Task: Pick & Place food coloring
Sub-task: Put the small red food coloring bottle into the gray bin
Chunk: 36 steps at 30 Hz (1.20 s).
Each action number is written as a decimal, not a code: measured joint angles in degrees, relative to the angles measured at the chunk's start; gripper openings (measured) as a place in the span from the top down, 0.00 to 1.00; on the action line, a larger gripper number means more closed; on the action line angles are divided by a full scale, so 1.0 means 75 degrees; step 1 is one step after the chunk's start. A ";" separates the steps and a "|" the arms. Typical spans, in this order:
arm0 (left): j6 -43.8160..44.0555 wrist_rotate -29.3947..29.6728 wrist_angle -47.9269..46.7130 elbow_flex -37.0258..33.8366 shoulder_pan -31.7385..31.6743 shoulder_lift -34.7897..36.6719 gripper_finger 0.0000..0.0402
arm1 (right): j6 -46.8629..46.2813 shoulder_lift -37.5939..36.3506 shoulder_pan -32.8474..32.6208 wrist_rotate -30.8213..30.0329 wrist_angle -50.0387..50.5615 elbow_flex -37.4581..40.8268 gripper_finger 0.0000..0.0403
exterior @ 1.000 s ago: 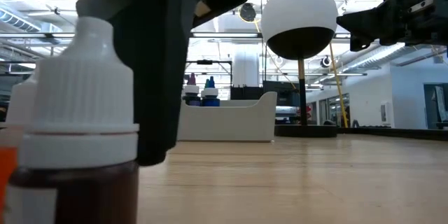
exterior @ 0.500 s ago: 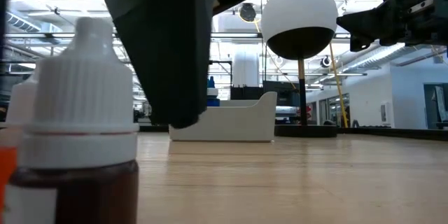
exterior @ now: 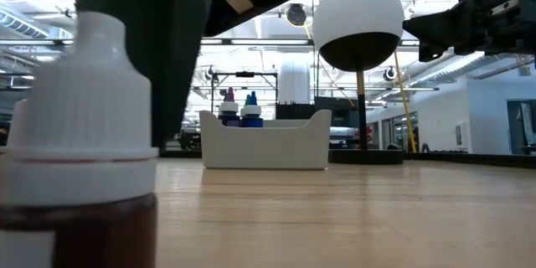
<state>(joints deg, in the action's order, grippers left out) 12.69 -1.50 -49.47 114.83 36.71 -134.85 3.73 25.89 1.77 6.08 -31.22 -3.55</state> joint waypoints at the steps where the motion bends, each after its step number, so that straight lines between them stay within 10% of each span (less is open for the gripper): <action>1: 0.0006 0.0000 0.0000 0.0000 0.0000 0.0000 0.65 | 0.0000 0.0000 0.0000 -0.0002 0.0000 0.0000 1.00; 14: -0.0070 0.0067 0.0009 0.0003 -0.0006 0.0000 0.83 | 0.0015 0.0000 0.0001 0.0000 0.0000 -0.0003 1.00; 36: -0.0642 0.0659 -0.0012 0.0003 -0.0227 0.0477 0.83 | 0.0017 0.0006 0.0001 -0.0002 -0.0025 -0.0001 1.00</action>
<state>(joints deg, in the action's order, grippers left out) 7.88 3.45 -49.56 114.85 35.01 -131.27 3.86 25.93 1.78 6.07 -31.41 -3.56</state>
